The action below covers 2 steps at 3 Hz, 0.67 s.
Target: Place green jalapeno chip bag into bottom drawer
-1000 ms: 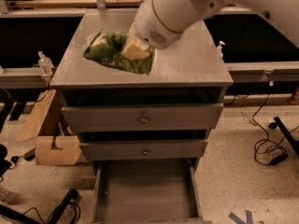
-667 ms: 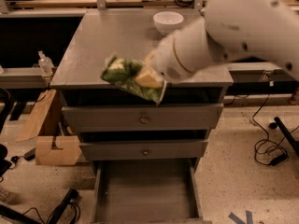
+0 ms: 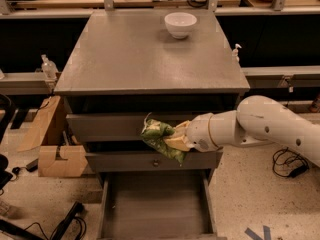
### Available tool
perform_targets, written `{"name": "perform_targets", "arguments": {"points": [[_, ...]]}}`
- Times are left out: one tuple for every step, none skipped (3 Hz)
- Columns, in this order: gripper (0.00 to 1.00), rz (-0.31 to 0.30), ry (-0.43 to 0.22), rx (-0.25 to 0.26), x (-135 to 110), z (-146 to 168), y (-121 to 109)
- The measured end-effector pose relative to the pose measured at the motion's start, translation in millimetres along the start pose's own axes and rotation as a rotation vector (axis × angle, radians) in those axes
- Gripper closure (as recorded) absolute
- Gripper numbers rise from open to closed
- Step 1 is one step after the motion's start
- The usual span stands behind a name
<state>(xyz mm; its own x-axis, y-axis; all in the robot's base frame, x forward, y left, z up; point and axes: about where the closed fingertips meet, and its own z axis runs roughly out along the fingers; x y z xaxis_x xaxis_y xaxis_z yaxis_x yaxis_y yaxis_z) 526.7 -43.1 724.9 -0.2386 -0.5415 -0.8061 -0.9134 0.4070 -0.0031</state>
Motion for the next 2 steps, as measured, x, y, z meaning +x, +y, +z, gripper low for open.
{"name": "perform_targets", "arguments": {"points": [[1.00, -0.002, 0.001, 0.003, -2.6, -1.5, 0.4], [1.00, 0.065, -0.011, 0.006, 28.8, 4.4, -0.7]]}}
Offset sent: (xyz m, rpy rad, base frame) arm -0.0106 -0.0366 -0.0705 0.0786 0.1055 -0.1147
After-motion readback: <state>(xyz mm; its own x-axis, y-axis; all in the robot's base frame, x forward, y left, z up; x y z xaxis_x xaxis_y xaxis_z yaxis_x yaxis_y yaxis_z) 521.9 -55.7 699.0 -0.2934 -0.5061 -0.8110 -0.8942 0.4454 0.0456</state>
